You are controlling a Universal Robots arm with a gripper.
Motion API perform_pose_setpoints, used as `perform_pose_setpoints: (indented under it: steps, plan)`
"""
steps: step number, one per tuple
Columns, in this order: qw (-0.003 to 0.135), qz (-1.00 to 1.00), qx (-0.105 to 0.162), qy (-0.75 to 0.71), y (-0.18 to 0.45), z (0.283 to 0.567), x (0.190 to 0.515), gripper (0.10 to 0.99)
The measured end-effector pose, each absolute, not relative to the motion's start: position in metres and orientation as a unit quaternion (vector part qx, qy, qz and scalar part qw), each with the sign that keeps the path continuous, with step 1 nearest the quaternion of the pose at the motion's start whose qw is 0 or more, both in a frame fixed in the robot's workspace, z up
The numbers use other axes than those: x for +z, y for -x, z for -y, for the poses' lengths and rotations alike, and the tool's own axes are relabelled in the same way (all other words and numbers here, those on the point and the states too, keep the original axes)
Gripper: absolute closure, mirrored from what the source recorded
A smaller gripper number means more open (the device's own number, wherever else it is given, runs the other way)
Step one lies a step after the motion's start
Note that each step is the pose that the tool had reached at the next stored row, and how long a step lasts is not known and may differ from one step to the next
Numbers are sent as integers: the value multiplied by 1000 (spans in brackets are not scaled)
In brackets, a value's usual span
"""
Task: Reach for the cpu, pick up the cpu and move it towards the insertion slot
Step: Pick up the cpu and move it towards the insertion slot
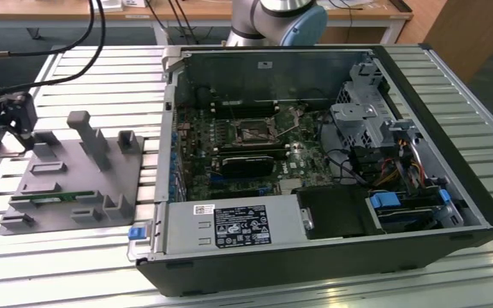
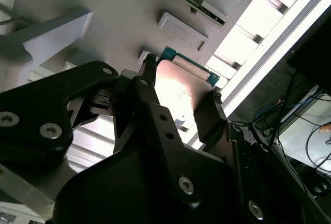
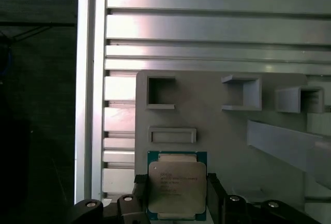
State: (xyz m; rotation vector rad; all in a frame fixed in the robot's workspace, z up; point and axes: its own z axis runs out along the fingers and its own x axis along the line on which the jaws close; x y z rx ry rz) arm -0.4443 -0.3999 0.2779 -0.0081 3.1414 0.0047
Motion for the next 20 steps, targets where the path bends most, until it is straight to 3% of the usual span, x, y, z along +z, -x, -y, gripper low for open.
perform_pose_setpoints:
  steps: [20]
  plan:
    - [0,-1000,1,1,444,397,307,545]
